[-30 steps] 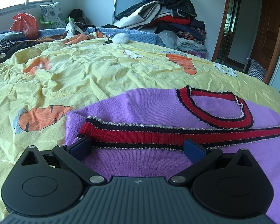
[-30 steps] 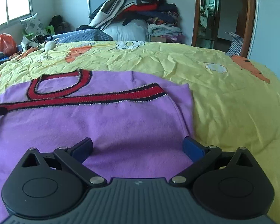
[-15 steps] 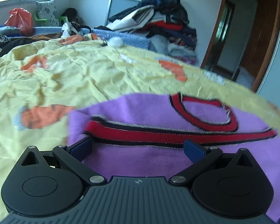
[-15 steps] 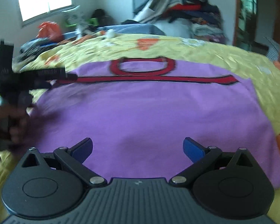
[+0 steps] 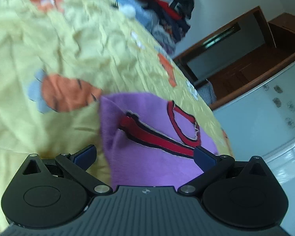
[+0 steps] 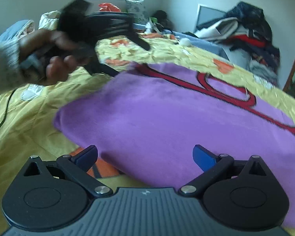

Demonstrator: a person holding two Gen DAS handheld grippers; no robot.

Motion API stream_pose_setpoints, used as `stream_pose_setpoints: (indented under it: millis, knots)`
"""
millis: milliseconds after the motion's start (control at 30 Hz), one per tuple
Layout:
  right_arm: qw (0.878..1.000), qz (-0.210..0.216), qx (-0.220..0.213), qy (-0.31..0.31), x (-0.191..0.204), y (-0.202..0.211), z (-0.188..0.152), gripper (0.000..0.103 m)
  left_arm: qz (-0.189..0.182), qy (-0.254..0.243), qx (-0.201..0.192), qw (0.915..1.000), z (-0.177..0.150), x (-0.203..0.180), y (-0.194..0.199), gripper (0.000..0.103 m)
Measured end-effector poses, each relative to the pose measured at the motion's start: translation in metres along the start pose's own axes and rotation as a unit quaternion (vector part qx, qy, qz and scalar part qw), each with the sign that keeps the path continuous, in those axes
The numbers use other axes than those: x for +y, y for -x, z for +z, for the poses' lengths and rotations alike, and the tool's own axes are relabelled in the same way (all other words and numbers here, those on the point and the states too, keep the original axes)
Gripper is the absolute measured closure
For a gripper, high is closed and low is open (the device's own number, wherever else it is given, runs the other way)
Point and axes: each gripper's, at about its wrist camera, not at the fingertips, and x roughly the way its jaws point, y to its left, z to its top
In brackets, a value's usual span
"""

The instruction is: Fold small clothes

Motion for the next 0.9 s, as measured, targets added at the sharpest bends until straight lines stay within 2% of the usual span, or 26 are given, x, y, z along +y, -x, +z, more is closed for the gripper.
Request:
stream_pose_setpoints:
  millis: [133,233,267,300,367,533,600,633,667,700,733,833,900]
  knots:
    - [1.0,0.013,0.001,0.008,0.012,-0.002,0.007,0.0,0.021,0.011,0.022,0.9995,0.02,-0.002,-0.011,0.0]
    - [1.0,0.011,-0.004,0.017,0.022,-0.002,0.011,0.0,0.029,0.005,0.039,0.9988,0.033,-0.003,-0.018,0.006]
    - [1.0,0.006,-0.008,0.024,0.026,-0.002,0.012,0.0,0.035,0.002,0.042,0.9985,0.036,-0.004,-0.019,0.018]
    - [0.999,0.003,-0.011,0.034,0.03,-0.002,0.014,0.0,0.04,0.005,0.053,0.9978,0.039,-0.003,-0.021,0.05]
    - [0.998,0.006,-0.013,0.055,0.041,-0.002,0.017,0.0,0.068,0.0,0.076,0.9948,0.041,0.001,-0.028,0.09]
    - [0.987,0.006,-0.024,0.16,0.082,-0.006,0.02,0.0,0.071,0.004,0.071,0.9949,0.036,0.007,-0.02,0.091]
    - [0.977,0.007,-0.035,0.208,0.1,-0.006,0.018,0.011,0.075,0.001,0.071,0.9947,0.034,0.007,-0.015,0.091]
    - [0.972,0.004,-0.035,0.232,0.108,-0.008,0.017,0.025,0.077,0.001,0.071,0.9945,0.034,0.007,-0.013,0.091]
    - [0.967,-0.004,-0.033,0.254,0.116,-0.012,0.015,0.033,0.079,0.001,0.07,0.9944,0.035,0.006,-0.015,0.091]
    - [0.96,-0.025,-0.028,0.276,0.124,-0.019,0.014,0.049,0.082,-0.001,0.07,0.9942,0.035,0.004,-0.015,0.091]
    - [0.954,-0.034,-0.022,0.296,0.129,-0.025,0.011,0.053,0.085,-0.003,0.07,0.9939,0.037,0.001,-0.018,0.091]
    - [0.938,-0.053,-0.031,0.342,0.139,-0.031,0.006,0.054,0.088,-0.001,0.069,0.9937,0.041,-0.002,-0.024,0.091]
    - [0.916,-0.065,-0.045,0.394,0.148,-0.033,0.0,0.054,0.087,0.007,0.068,0.9938,0.041,-0.001,-0.025,0.091]
